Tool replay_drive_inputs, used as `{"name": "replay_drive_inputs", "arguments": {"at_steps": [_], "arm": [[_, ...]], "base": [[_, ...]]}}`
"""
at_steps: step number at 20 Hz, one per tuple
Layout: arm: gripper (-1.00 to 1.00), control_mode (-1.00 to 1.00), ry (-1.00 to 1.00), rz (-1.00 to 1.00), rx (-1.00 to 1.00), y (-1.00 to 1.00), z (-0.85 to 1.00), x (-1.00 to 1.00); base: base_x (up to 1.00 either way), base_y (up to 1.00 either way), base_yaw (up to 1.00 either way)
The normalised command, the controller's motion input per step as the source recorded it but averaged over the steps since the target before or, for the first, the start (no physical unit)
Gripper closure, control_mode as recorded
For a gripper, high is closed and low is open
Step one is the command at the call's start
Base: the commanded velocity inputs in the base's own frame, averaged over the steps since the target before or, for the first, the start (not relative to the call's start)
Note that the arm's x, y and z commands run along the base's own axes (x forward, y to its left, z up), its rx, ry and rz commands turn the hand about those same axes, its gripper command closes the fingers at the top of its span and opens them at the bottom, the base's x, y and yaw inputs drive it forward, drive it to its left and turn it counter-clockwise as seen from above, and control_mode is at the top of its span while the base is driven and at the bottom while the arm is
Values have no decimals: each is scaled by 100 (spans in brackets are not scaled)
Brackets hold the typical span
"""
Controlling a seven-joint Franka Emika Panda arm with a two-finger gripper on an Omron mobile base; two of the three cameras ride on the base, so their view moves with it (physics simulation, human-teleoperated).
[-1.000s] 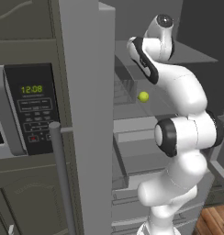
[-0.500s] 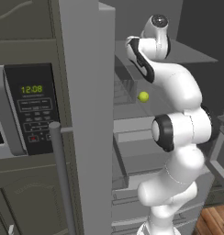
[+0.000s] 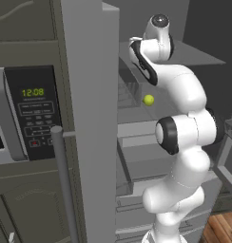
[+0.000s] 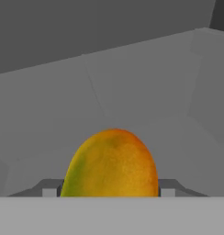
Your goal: Retrieve the mango and pear from the fridge and place them into the bowl on the dining table.
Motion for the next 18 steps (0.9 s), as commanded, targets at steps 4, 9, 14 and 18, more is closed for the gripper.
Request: {"name": "replay_drive_inputs", "arguments": {"at_steps": [4, 9, 14, 18], "arm": [[100, -100, 0, -3, 0, 0, -17, 3], [100, -100, 0, -5, 0, -22, -6, -40], [100, -100, -1, -1, 5, -51, 0, -100], [100, -100, -3, 2, 7, -47, -1, -100]], "base": [[0, 0, 0], [0, 0, 0], [0, 0, 0], [0, 0, 0]]}}
